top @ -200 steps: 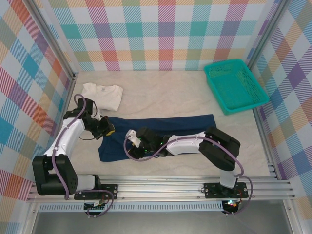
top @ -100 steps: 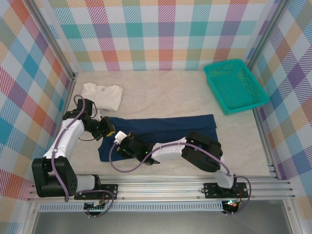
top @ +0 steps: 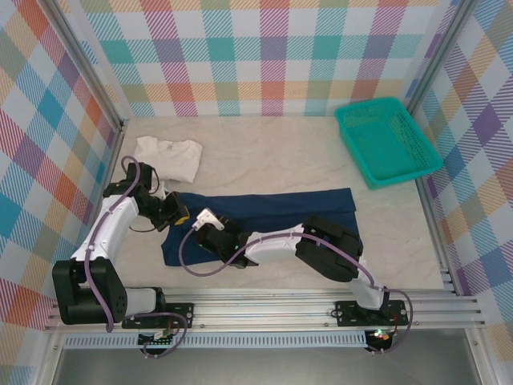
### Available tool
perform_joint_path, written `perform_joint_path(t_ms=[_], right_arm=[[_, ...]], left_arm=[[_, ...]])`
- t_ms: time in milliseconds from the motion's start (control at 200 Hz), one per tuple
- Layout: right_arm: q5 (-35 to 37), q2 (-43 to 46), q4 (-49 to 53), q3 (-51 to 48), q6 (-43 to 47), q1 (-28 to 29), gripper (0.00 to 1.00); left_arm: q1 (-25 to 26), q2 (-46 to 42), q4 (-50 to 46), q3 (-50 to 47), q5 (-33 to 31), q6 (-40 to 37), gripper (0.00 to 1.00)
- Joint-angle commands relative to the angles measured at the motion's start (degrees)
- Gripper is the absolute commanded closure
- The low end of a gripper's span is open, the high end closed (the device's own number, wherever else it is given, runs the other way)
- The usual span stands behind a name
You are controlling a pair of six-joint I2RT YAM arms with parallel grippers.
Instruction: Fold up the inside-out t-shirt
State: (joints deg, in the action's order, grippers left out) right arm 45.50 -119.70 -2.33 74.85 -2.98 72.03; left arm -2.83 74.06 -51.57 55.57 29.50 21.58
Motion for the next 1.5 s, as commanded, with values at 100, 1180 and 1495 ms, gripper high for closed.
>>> perform_joint_path(t_ms=[100,1180,1495], right_arm=[[-2.48,7.06,3.93,-3.19,-4.91,-0.05,0.63],[-30.46,-1.77,-7.87,-0.49,-2.44,-4.44,0.9],[-34.63,3.27,-9.97,-3.37,-4.71,-5.95,1.0]], left_arm=[[-1.04,-1.05,-1.97,1.35,0.1,-1.2,1.0],[-1.11,-0.83,-2.22,2.03,1.09,-2.05,1.0],[-1.03,-0.43,-2.04,1.82,0.74,-2.12,1.0]])
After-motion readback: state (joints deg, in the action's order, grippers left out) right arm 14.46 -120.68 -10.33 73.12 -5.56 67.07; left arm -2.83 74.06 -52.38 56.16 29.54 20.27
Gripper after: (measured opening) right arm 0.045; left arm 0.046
